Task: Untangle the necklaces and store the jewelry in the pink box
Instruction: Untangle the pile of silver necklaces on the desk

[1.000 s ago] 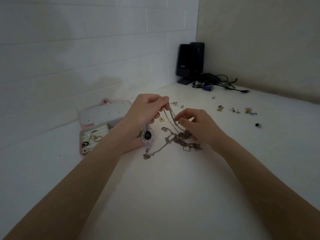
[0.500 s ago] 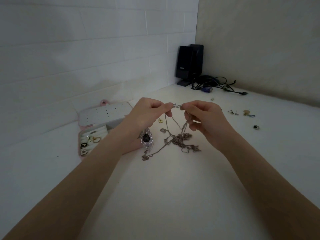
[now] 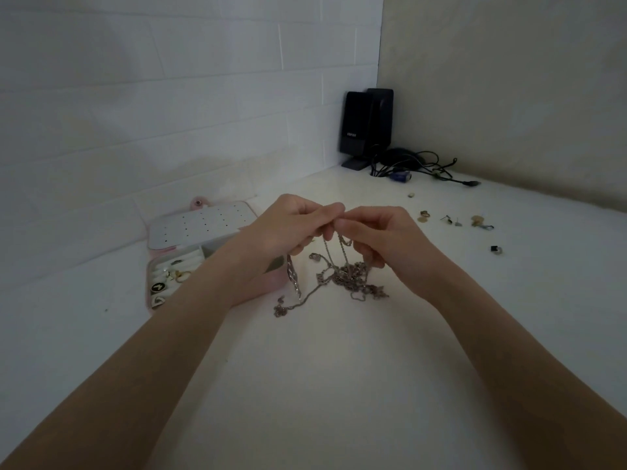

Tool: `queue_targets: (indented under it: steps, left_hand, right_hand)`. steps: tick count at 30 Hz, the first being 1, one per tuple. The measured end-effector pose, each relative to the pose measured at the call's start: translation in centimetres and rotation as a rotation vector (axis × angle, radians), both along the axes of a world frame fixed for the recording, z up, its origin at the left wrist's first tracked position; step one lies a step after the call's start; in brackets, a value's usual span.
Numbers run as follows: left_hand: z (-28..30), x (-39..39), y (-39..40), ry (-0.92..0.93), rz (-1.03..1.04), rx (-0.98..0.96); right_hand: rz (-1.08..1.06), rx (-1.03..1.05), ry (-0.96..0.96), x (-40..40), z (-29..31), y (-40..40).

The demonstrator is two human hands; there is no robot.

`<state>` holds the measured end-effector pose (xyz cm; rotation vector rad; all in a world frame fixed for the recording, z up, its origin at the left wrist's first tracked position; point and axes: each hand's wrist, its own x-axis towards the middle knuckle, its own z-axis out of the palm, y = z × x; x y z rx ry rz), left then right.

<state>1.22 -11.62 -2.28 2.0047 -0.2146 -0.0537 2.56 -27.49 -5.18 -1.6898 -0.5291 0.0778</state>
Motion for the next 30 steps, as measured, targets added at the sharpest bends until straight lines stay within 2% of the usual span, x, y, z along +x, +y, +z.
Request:
queue_targets:
  steps: [6,13,17,20,24,26,30]
  left_hand:
    - [0.1,0.1,-0.2,0.003,0.067,-0.013]
    - [0.0,0.3,-0.5,-0.022,0.16,0.01]
    - [0.1,0.4,-0.4,-0.019,0.168,-0.053]
    - [0.5,0.2,-0.1,-0.069,0.143,-0.19]
    - [2.4,-0.1,0.4,-0.096,0.127,-0.545]
    - [3.5,-0.2,0.7,-0.099,0.116,-0.666]
    - [4.6,-0.5,1.5,-0.104,0.037,-0.784]
  right_hand:
    - [-0.067,0.061,0.032,0.1,0.1,-0.2]
    - [-0.108,-0.019,0.034,0.2,-0.2,0.2]
    - [-0.11,0.041,0.105,0.4,-0.2,-0.2]
    - [0.01,0.009,0.14,0.2,-0.1,-0.3]
    - [0.072,-0.031,0.11,0.1,-0.2,0.0]
    - [-0.025,-0.04,0.092,0.4,-0.2,0.0]
    - [-0.339,-0.13,0.006,0.8,-0.4,-0.1]
